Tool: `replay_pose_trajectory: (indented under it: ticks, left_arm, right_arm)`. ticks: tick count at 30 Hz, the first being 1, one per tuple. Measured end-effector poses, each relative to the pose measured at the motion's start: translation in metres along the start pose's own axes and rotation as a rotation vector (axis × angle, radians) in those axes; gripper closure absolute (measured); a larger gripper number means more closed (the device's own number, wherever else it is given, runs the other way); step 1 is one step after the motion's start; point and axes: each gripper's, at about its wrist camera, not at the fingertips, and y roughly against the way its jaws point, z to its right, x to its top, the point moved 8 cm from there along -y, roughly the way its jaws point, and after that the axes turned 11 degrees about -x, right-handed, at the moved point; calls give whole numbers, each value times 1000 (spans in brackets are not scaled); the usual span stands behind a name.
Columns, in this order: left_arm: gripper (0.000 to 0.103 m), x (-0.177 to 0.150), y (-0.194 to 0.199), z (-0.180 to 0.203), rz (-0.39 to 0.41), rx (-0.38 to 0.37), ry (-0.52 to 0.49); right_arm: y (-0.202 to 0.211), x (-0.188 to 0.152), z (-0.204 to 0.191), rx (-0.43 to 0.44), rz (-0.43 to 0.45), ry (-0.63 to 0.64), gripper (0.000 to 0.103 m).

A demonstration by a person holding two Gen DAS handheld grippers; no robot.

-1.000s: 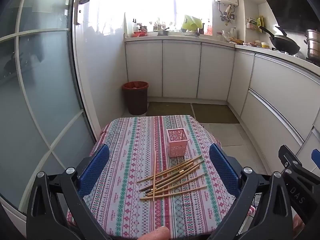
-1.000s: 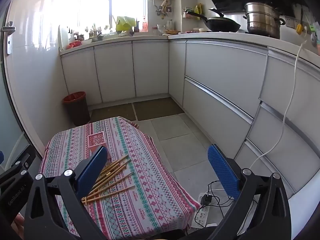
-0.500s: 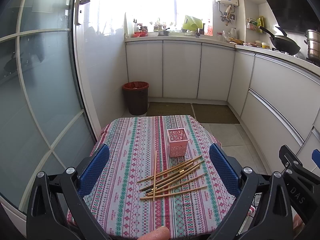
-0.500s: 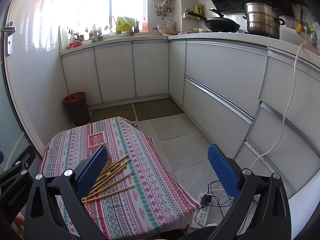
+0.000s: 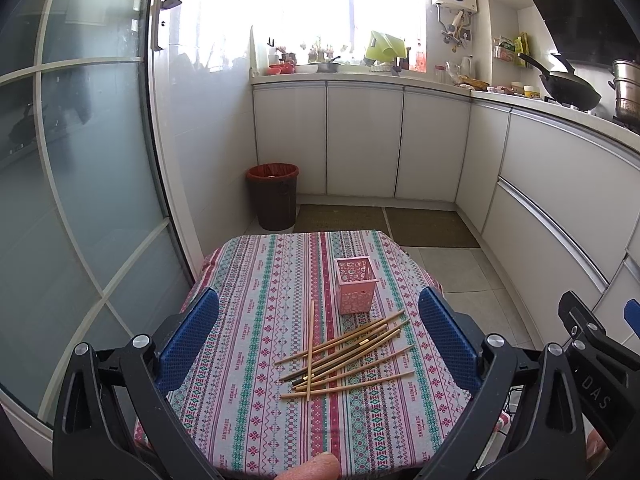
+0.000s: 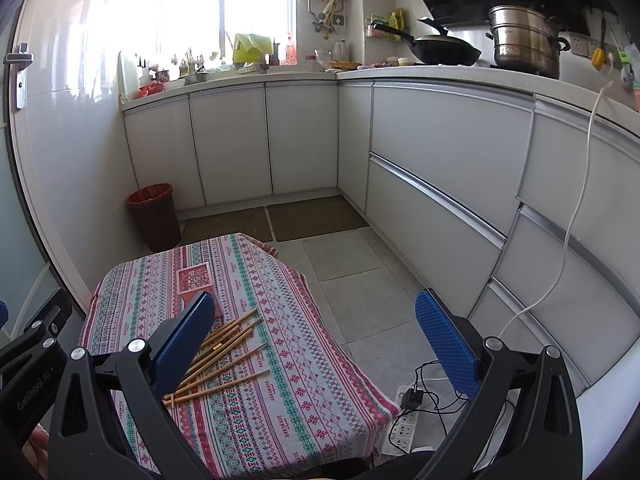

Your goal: Organize utensils

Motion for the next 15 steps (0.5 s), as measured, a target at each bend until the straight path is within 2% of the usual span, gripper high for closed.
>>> replay_pose_trajectory:
  ticks: [15]
  left_arm:
    - [7, -1, 0, -2, -4, 1, -4]
  right_arm:
    - [2, -1, -1, -1, -1, 1, 5]
